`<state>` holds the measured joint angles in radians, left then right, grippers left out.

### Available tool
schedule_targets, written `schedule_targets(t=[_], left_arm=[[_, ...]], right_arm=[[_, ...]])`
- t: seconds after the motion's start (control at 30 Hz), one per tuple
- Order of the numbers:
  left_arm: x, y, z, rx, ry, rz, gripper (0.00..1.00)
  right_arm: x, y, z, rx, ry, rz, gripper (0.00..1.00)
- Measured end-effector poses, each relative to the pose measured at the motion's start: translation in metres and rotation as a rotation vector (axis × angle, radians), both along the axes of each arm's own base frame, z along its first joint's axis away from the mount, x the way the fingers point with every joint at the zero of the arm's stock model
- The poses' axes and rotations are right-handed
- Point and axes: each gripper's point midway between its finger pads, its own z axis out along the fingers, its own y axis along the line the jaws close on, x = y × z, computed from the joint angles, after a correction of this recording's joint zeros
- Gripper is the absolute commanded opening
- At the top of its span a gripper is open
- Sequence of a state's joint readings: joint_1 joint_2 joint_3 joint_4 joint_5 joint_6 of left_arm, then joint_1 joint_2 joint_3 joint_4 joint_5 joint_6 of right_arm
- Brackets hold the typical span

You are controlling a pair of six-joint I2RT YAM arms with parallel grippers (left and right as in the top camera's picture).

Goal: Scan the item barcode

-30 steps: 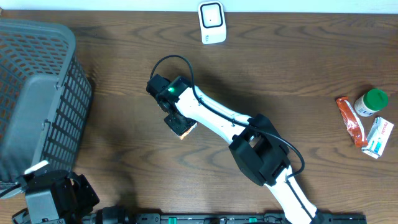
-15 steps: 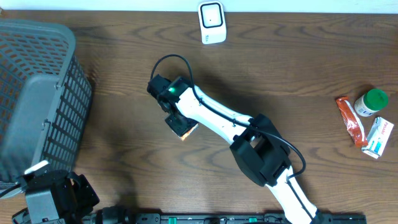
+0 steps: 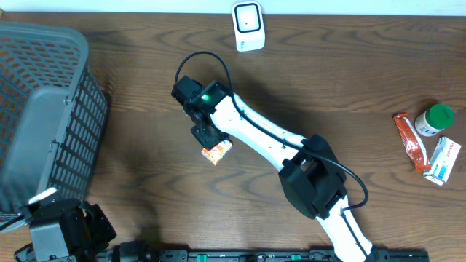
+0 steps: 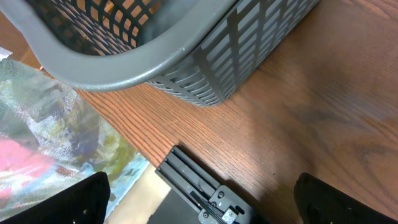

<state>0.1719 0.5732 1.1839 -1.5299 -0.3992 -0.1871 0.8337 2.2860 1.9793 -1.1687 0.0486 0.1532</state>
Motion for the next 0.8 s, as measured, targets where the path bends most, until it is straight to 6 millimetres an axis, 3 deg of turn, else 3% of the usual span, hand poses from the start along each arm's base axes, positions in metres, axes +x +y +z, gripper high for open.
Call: schedule_targets(t=[0.4,0.8], left_arm=[[0.0,0.0,0.0,0.0,0.0,0.0,0.95],[0.0,0.0,0.0,0.0,0.0,0.0,0.95]], right_arm=[[-0.006,-0.003,-0.031,-0.033,0.07,-0.006,0.01],[-0.01,-0.001,-0.036,-0.021,0.07,-0.055,0.01]])
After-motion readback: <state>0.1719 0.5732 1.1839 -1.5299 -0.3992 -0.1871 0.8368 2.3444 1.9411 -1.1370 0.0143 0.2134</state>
